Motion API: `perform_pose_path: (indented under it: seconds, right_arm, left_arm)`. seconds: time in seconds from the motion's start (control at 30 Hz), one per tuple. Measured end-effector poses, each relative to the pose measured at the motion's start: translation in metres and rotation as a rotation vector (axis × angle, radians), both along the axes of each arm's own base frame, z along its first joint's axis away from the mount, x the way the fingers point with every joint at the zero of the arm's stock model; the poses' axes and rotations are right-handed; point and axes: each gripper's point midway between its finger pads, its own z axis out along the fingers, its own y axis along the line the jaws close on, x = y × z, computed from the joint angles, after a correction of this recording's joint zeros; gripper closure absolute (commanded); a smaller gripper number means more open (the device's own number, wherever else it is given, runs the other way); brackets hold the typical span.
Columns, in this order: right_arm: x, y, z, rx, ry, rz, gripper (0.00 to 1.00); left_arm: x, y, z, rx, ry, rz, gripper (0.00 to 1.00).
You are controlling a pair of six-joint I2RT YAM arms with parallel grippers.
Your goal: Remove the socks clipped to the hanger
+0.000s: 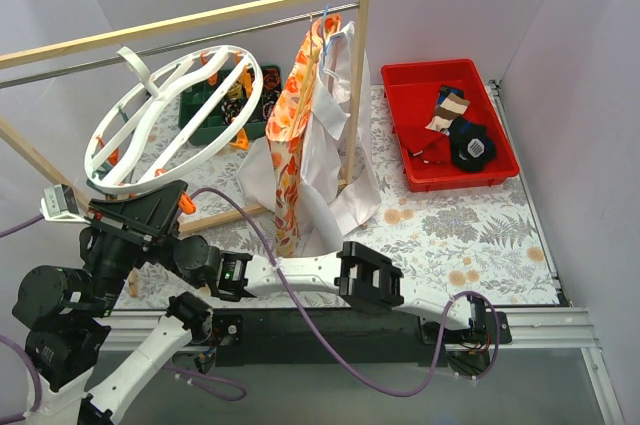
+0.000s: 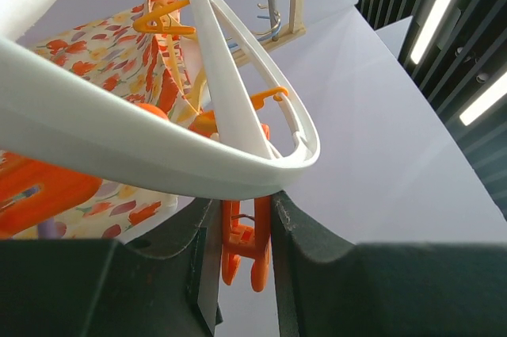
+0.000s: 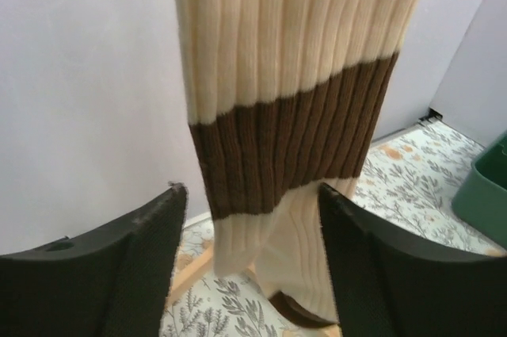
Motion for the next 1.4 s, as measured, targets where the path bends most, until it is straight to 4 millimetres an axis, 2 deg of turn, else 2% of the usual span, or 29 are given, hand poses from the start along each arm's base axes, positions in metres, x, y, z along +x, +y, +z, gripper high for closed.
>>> perform_pose_path:
  seconds: [0.03, 0.07, 0.13, 0.17, 0.27, 0.3, 0.4, 0.5, 0.57, 0.73, 0.87, 1.03, 1.2, 1.3, 1.4]
  right_arm:
    - [0.003, 0.000, -0.005, -0.010, -0.007, -0.016, 0.40]
    - [0.005, 0.000, -0.009, -0.017, -0.011, -0.031, 0.60]
    - [0.008, -0.001, -0.014, -0.030, -0.026, -0.052, 0.80]
    - [0.009, -0.002, -0.017, -0.032, -0.031, -0.059, 0.98]
    - [0.010, -0.007, -0.025, -0.041, -0.041, -0.065, 0.99]
    - [0.010, -0.009, -0.028, -0.051, -0.044, -0.064, 0.99]
    - [0.007, -0.020, -0.039, -0.096, -0.048, -0.048, 0.99]
    - [0.004, -0.034, -0.036, -0.117, -0.052, -0.032, 0.99]
    - [0.002, -0.044, -0.027, -0.115, -0.054, -0.020, 0.99]
    - [-0.004, -0.068, 0.005, -0.076, -0.059, 0.003, 0.99]
    - [-0.007, -0.084, 0.021, -0.054, -0.062, 0.016, 0.99]
    - [-0.015, -0.097, 0.016, -0.074, -0.065, 0.066, 0.99]
    - [-0.024, -0.109, 0.003, -0.108, -0.057, 0.115, 0.99]
    - [-0.029, -0.118, 0.004, -0.112, -0.056, 0.143, 0.99]
    - [-0.034, -0.128, 0.014, -0.099, -0.057, 0.165, 0.99]
  left_arm:
    - [0.000, -0.001, 0.000, 0.002, 0.001, -0.003, 1.00]
    - [0.000, -0.001, 0.000, 0.003, 0.001, -0.005, 1.00]
    - [0.000, -0.002, 0.000, 0.004, 0.000, -0.008, 0.97]
    - [0.000, -0.002, 0.000, 0.004, 0.000, -0.010, 0.94]
    - [0.000, -0.002, -0.001, 0.007, 0.003, -0.011, 0.68]
    - [0.000, -0.002, -0.003, 0.009, 0.007, -0.012, 0.52]
    - [-0.002, -0.003, -0.010, 0.025, 0.028, -0.020, 0.48]
    - [-0.007, -0.002, -0.015, 0.044, 0.050, -0.030, 0.48]
    - [-0.014, 0.000, -0.016, 0.058, 0.059, -0.037, 0.48]
    - [-0.043, 0.015, -0.008, 0.079, 0.017, -0.049, 0.57]
    - [-0.070, 0.031, -0.004, 0.093, -0.027, -0.043, 0.67]
    - [-0.096, 0.051, -0.001, 0.111, -0.051, -0.019, 0.70]
    - [-0.114, 0.073, -0.004, 0.134, -0.028, 0.035, 0.64]
    - [-0.122, 0.090, -0.003, 0.125, -0.020, 0.088, 0.65]
    - [-0.120, 0.102, -0.010, 0.125, 0.014, 0.149, 0.66]
